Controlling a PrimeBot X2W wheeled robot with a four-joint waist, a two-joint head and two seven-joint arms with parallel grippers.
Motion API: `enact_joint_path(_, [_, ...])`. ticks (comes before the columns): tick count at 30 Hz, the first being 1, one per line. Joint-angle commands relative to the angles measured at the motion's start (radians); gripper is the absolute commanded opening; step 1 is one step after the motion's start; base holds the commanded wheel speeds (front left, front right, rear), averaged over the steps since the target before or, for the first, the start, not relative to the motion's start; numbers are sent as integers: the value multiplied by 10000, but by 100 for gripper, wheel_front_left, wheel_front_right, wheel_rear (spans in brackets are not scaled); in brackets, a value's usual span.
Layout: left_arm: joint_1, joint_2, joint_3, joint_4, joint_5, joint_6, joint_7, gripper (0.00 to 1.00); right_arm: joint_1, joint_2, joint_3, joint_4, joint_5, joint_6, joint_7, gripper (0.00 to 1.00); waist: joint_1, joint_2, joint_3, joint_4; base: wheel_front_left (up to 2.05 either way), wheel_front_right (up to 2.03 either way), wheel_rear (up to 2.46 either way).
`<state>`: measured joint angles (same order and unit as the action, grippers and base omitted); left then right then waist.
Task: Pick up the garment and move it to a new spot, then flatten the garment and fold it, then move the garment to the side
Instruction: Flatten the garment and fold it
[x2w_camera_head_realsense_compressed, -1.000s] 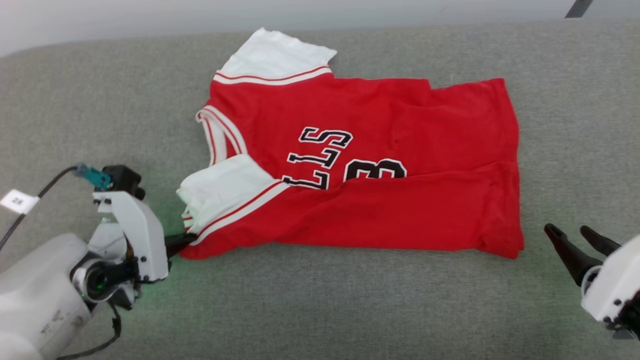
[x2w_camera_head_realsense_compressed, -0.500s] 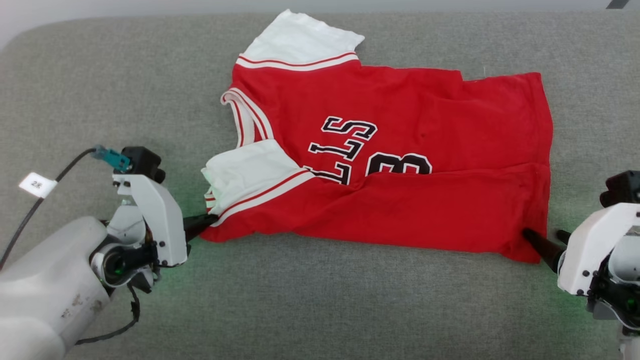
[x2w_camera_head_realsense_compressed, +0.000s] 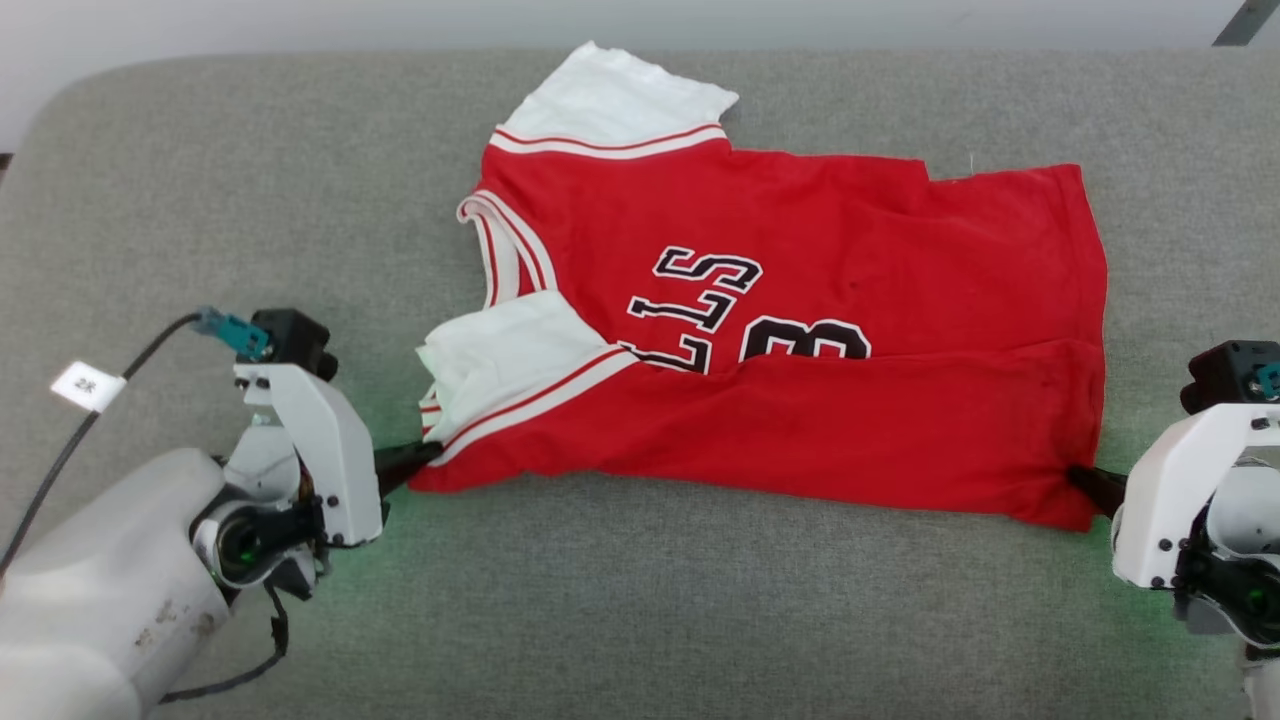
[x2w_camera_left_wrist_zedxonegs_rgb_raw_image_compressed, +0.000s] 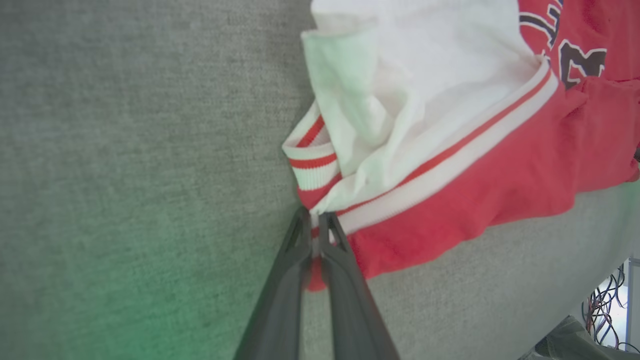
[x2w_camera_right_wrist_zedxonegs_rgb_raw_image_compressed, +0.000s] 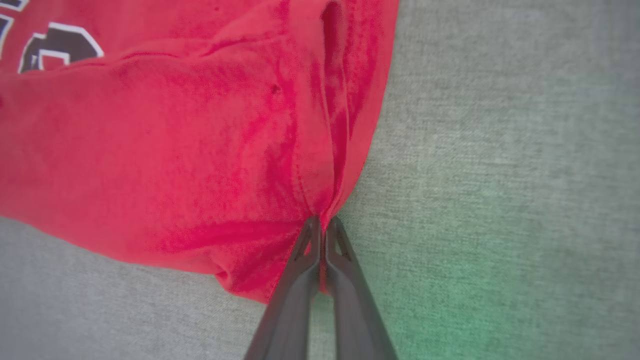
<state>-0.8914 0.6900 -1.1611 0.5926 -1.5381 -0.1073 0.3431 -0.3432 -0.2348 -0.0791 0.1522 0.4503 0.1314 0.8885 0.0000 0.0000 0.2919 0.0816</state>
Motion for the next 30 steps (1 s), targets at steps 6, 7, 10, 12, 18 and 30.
enact_joint_path(6, [452,253,-126,-283,-78,185,253,0,259,-484,-53,37,236,-15,86,0,0,0,-475,142,0,0,0])
enact_joint_path(7, [469,317,-137,-377,-72,234,271,0,312,-533,-58,-6,296,-15,145,0,0,0,-544,162,0,0,0])
enact_joint_path(10, [583,522,-167,-741,-98,445,382,0,471,-798,-33,-166,431,-15,377,0,0,0,-745,223,0,0,0])
enact_joint_path(12, [682,660,-198,-1043,-110,600,433,0,630,-943,-20,-289,547,-15,565,0,0,0,-882,264,0,0,0])
enact_joint_path(18, [996,1110,-321,-2004,-75,1132,558,0,1177,-1143,-119,-726,724,-15,1095,0,0,0,-1163,341,0,0,0])
enact_joint_path(30, [2281,1829,-620,-4090,-205,2160,348,0,2796,-930,-506,-1721,961,-13,2138,0,0,0,-1564,342,0,0,0])
